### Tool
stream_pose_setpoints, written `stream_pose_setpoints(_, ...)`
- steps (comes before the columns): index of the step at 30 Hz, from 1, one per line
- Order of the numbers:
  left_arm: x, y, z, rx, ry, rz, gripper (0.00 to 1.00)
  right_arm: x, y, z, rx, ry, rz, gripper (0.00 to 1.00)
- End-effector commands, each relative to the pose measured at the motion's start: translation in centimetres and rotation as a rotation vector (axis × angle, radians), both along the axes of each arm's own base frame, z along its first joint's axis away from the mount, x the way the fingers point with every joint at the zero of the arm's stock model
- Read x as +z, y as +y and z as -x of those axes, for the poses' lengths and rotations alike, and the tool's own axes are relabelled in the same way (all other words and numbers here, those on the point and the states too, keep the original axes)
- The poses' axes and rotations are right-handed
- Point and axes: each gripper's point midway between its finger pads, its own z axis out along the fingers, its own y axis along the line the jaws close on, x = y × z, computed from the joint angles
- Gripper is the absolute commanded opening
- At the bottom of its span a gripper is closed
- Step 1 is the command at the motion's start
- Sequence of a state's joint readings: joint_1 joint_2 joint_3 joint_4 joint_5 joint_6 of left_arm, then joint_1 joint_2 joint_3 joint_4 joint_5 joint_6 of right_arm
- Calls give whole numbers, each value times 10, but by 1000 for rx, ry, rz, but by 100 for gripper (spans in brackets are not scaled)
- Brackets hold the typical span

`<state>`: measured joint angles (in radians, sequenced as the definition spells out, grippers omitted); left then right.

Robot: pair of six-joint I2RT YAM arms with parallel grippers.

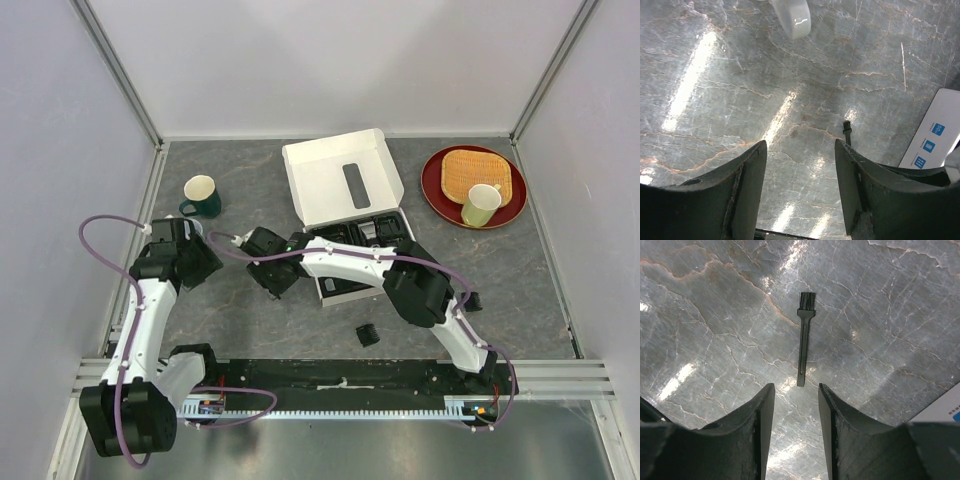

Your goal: Sort the hair-cutting tools

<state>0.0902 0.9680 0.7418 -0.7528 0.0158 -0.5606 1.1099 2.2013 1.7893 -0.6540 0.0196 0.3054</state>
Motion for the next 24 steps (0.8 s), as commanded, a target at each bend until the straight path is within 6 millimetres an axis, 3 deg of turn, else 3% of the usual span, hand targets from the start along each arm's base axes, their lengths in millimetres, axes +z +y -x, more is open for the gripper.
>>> stream_pose_setpoints(1, 21, 13, -6, 80, -67, -39, 63, 0, 12, -2, -46, -4, -17, 46)
stream_pose_setpoints(6, 24, 21, -1, 128, -63, -71, 64, -13, 14, -7, -98, -7, -10, 43)
stream_pose_setpoints(24, 32, 29, 3, 169, -86, -100, 64, -17, 23, -7, -91, -5, 39, 33)
